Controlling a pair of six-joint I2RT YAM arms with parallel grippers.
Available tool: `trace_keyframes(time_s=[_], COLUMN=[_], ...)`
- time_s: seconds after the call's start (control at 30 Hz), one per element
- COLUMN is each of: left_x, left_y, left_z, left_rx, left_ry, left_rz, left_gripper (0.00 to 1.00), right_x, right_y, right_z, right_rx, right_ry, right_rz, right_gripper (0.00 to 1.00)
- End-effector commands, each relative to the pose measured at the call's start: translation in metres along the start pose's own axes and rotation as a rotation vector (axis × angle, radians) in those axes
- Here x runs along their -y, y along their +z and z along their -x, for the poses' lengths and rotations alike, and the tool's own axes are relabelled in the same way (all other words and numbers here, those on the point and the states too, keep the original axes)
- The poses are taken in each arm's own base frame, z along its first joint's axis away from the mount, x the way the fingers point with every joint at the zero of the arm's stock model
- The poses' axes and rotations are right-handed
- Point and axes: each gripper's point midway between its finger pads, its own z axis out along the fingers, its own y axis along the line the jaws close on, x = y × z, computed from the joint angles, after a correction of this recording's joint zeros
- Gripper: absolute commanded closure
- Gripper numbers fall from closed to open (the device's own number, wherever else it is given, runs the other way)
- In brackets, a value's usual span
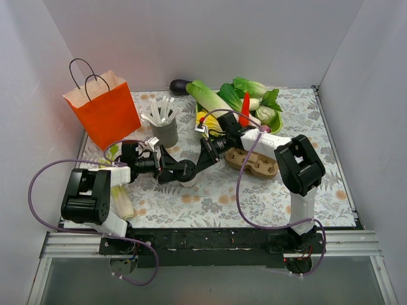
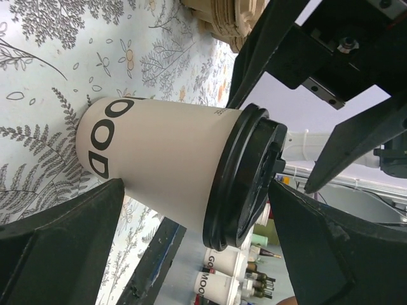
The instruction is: Pack the takeout coffee
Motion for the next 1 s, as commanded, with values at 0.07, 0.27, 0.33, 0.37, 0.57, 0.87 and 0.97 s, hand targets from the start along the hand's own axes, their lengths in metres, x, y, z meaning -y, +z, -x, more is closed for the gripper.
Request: trace_keyframes(time_s=[0.07, 0.27, 0.33, 0.37, 0.57, 0.87, 0.97], left_x=[0.003, 0.001, 0.002, 0.002, 0.013, 0.025, 0.025], left_y=[-0.005, -0.011, -0.011, -0.012, -0.014, -0.004, -0.002], left_z=[0.008, -0.004, -0.005, -0.006, 0.0, 0.026, 0.032], left_rx=[0.039, 0.012, 0.013, 0.014, 0.031, 0.062, 0.069], left_ry=[0.058, 0.067, 0.069, 0.071, 0.103, 0.1, 0.105], left_rz=[0.066, 0.104, 0.103, 0.104, 0.094, 0.017, 0.014], left_gripper=[0.02, 0.02, 0.02, 0.02, 0.02, 0.02, 0.02], right_x=[-0.001, 0.012, 0.016, 0.016, 0.016, 0.006, 0.004], right_y=[0.0, 0.005, 0.005, 0.005, 0.007, 0.01, 0.007], right_z=[0.017, 0.025, 0.027, 0.028, 0.026, -0.006, -0.012], right_rx=[0.02, 0.023, 0.026, 0.028, 0.026, -0.003, -0.012], right_ry=[-0.01, 0.012, 0.011, 0.004, -0.005, 0.026, 0.008], right_rz=[0.003, 0.003, -0.006, -0.007, 0.023, 0.033, 0.007], right_gripper=[0.06, 0.04, 0.04, 0.04, 0.03, 0.02, 0.02])
